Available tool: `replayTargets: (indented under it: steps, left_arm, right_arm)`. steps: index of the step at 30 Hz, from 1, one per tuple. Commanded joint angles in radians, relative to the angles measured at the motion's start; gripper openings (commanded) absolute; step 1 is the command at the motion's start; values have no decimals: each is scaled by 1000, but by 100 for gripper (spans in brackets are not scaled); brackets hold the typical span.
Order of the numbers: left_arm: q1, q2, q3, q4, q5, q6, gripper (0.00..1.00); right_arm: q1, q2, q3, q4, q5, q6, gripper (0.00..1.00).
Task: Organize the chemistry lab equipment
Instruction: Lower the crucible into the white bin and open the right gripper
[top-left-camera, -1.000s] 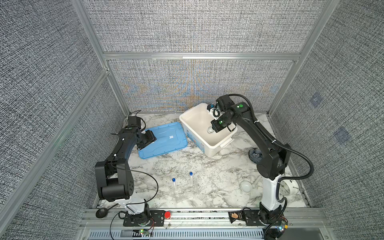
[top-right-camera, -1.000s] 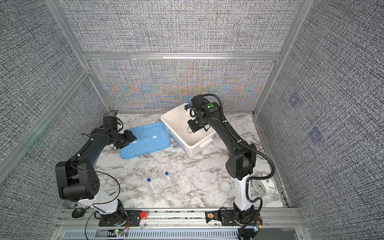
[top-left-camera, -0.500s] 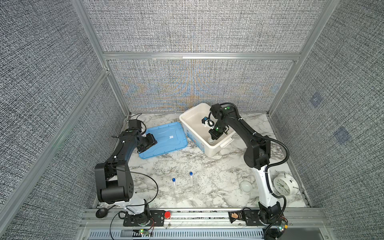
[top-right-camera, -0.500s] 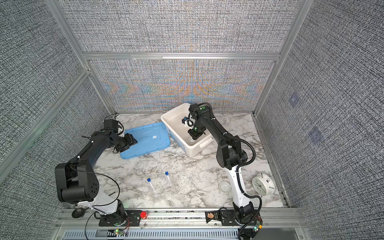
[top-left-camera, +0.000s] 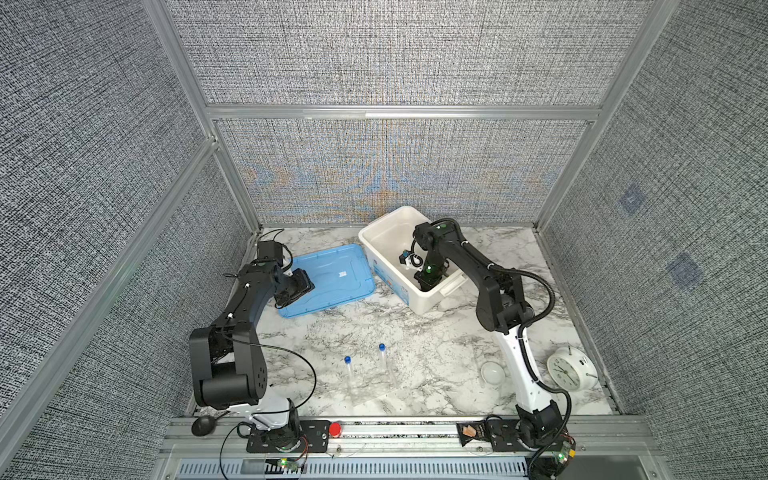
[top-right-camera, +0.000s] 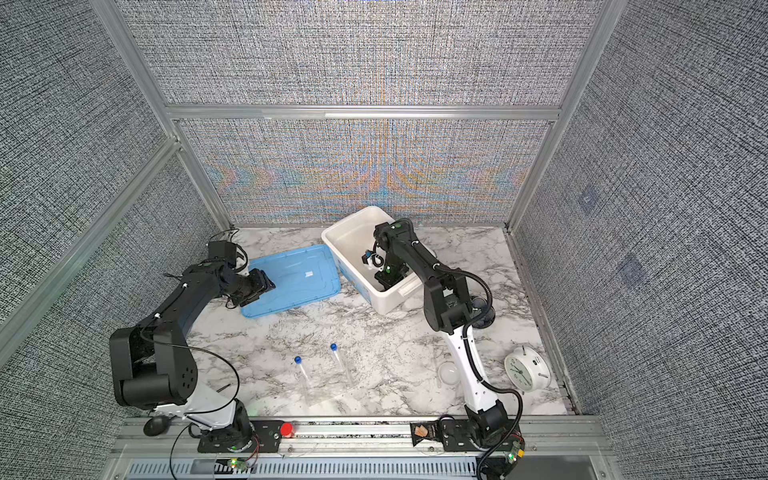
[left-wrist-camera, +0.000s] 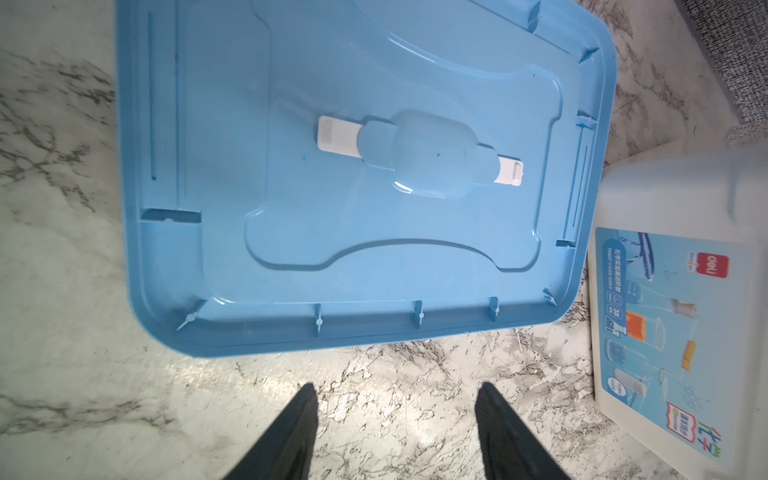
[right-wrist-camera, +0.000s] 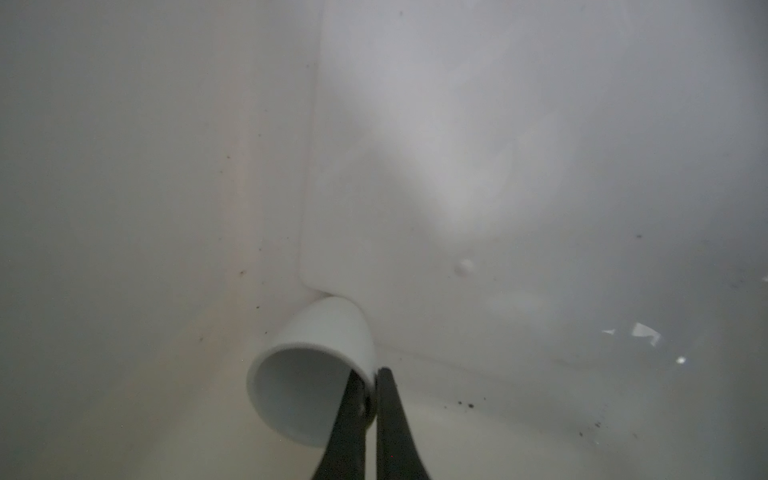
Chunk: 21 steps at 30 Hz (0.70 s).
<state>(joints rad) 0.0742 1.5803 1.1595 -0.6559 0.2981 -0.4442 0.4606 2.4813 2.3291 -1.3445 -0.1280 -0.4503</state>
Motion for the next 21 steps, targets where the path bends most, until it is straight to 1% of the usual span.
replayTargets:
  steps: [1, 2, 3, 6, 7, 11, 12, 13, 14, 16, 18, 21]
  left_arm:
    - [0, -8, -3, 0, 1, 15, 62]
    - [0, -9, -4, -1, -2, 13, 62]
    - [0, -11, -5, -3, 0, 12, 62]
    - [0, -20, -7, -2, 2, 15, 62]
    - [0, -24, -6, -3, -5, 18, 62]
    - [1, -31, 14, -21, -15, 24, 62]
    - [1, -30, 20, -22, -11, 27, 62]
    - [1, -31, 24, -22, -12, 31, 62]
    - [1, -33, 25, -22, -17, 32, 62]
    - [1, -37, 25, -12, -26, 29, 63]
    - [0, -30, 32, -12, -20, 27, 62]
    - [-1, -25, 37, 0, -12, 26, 62]
  right_arm:
    - [2, 8, 13, -22, 7, 1, 0]
    - [3, 9, 10, -25, 10, 7, 0]
    - [5, 5, 4, -24, 13, 12, 3]
    - [4, -24, -9, -14, -22, 23, 19]
    - [4, -36, 1, -17, -29, 30, 22]
    - [4, -93, 42, -39, -50, 71, 24]
    - [3, -115, 50, -39, -50, 85, 27]
    - [4, -139, 59, -38, -36, 104, 33]
    - [4, -157, 64, -39, -20, 119, 36]
    - [-4, -212, 67, -42, 2, 160, 39]
    - [-17, -268, 65, -48, -2, 215, 40]
    - [-34, -379, 12, -19, -1, 304, 41]
